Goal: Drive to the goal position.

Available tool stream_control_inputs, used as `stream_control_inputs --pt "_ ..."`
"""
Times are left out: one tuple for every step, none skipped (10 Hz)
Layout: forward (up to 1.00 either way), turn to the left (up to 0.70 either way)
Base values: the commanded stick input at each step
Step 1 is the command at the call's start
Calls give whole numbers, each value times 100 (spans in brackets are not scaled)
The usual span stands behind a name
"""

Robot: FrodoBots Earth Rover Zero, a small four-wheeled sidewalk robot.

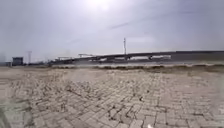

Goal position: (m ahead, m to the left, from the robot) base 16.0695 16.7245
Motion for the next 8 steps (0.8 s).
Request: stream_control_inputs --pt "0 100" --pt "0 100" --pt "0 100" --pt "0 100" --pt "0 100" --pt "0 100" --pt "0 100" --pt "0 100"
